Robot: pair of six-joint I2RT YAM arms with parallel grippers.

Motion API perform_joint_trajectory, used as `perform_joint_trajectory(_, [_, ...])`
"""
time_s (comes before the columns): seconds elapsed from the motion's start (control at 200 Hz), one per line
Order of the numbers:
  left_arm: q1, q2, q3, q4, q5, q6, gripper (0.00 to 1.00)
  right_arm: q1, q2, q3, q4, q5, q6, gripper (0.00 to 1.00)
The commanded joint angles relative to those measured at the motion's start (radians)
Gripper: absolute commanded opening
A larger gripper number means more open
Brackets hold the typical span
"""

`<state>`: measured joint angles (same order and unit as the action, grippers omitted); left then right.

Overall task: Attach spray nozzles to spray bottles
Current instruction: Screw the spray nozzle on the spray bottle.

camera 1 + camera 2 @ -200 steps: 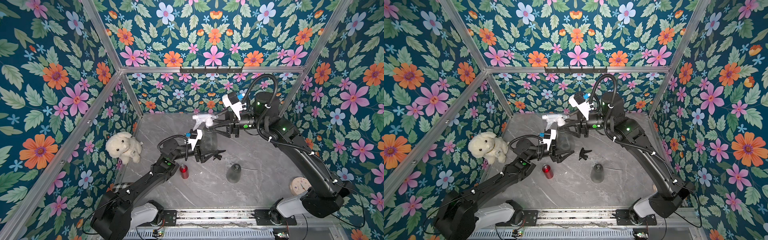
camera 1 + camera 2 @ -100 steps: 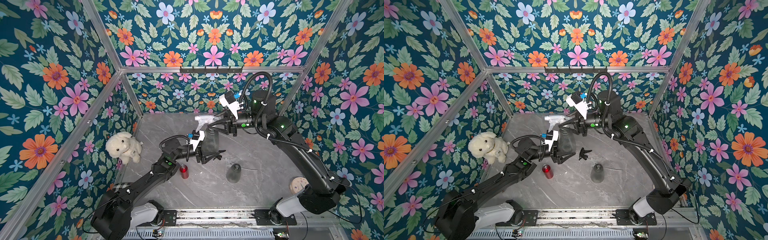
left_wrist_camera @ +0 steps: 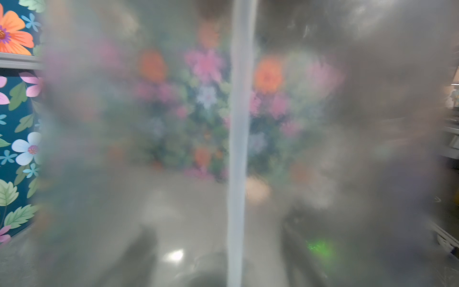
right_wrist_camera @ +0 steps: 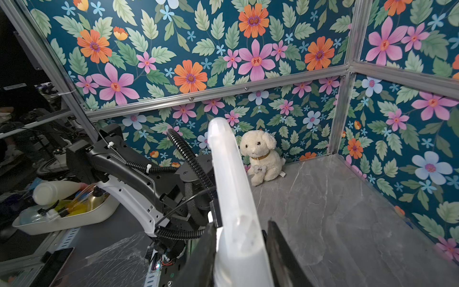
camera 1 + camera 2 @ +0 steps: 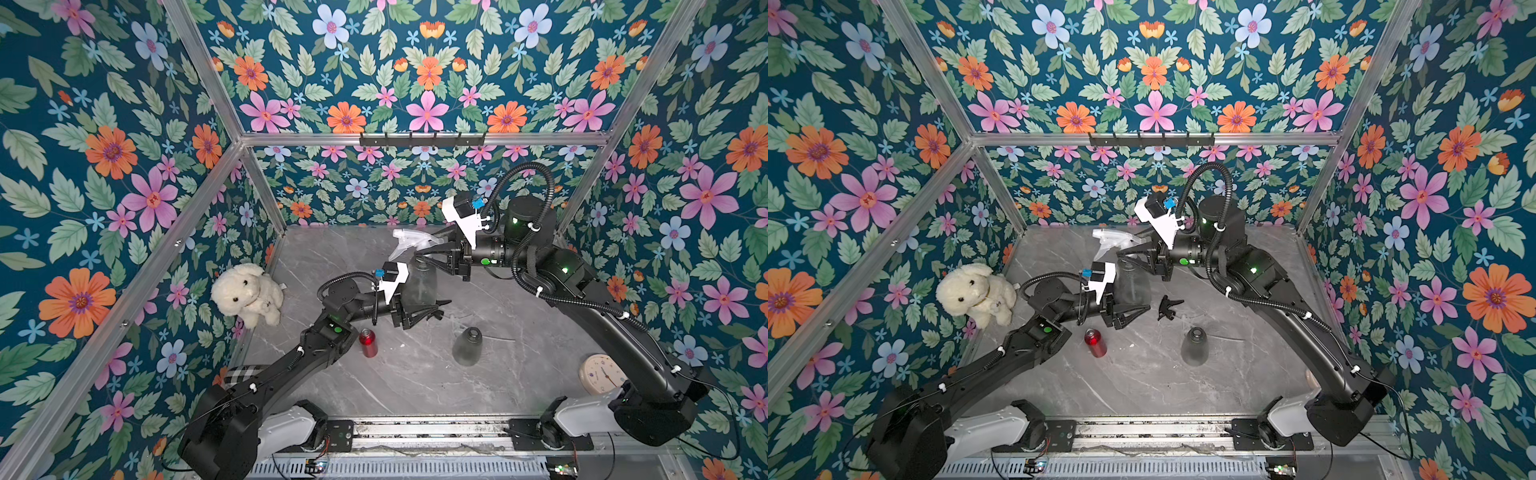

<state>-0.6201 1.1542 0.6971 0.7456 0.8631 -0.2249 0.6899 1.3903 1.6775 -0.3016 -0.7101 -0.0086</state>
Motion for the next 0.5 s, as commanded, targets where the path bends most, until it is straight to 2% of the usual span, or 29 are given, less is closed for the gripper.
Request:
perform_joint_trajectory(0.0, [0.002,-0.013,0.008,0.064,-0.090,-0.010,0.00,0.011,-0.016,-0.049,0.026,0.044,0.038,0.17])
perform_joint_trajectory(0.205, [-0.011,-0.034,0.013,0.038,-0.177,0.029,0.00,0.059,-0.062,-0.172,0.131,0.172,0.084,0.17])
perform_joint_trajectory(0.335, [-0.051,-0.042,0.039,-0.038,-0.230,0.104,0.00,0.077,-0.054,-0.178,0.118,0.208,0.108,0.16])
perform_joint_trajectory(0.405, [-0.075,-0.046,0.050,-0.080,-0.282,0.144,0.00,0.086,-0.055,-0.182,0.110,0.223,0.115,0.16])
perform_joint_trajectory(0.495, [-0.104,-0.050,0.049,-0.085,-0.374,0.178,0.00,0.130,-0.063,-0.204,0.120,0.299,0.116,0.16])
